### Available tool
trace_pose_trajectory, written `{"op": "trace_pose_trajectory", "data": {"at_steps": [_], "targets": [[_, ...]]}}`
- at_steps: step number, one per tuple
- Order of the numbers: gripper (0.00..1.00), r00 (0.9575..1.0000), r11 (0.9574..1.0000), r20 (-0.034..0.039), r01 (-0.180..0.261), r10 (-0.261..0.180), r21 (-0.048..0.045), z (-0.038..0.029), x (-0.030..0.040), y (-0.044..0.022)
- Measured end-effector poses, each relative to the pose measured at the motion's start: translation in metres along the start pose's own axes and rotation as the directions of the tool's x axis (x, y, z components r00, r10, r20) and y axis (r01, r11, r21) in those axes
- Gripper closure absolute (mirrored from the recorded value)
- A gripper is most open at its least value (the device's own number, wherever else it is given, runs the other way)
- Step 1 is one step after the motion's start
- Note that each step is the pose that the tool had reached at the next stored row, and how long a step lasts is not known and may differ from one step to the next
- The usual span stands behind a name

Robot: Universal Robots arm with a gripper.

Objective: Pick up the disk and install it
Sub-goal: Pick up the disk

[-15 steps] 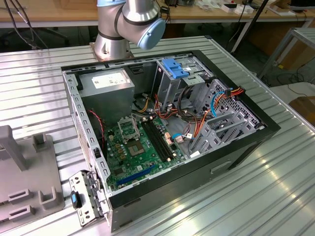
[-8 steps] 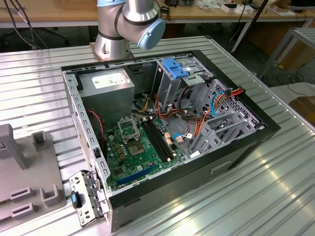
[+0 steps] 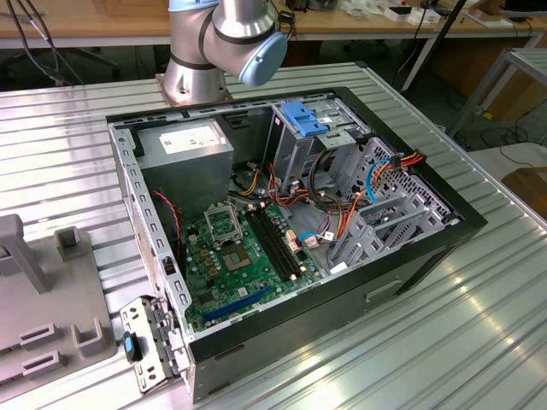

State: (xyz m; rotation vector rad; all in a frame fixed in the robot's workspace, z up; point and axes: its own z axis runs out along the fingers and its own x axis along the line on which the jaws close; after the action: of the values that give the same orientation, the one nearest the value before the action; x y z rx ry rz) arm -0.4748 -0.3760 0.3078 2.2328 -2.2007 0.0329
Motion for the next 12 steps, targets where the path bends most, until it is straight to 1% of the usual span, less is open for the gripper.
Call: {"op": "trace_pose_trajectory", "data": {"at_steps": [12], "targets": [[0.63,1.0,1.0,0.0,0.002,-0.002,0.0001,0.0,0.0,0.0]]}}
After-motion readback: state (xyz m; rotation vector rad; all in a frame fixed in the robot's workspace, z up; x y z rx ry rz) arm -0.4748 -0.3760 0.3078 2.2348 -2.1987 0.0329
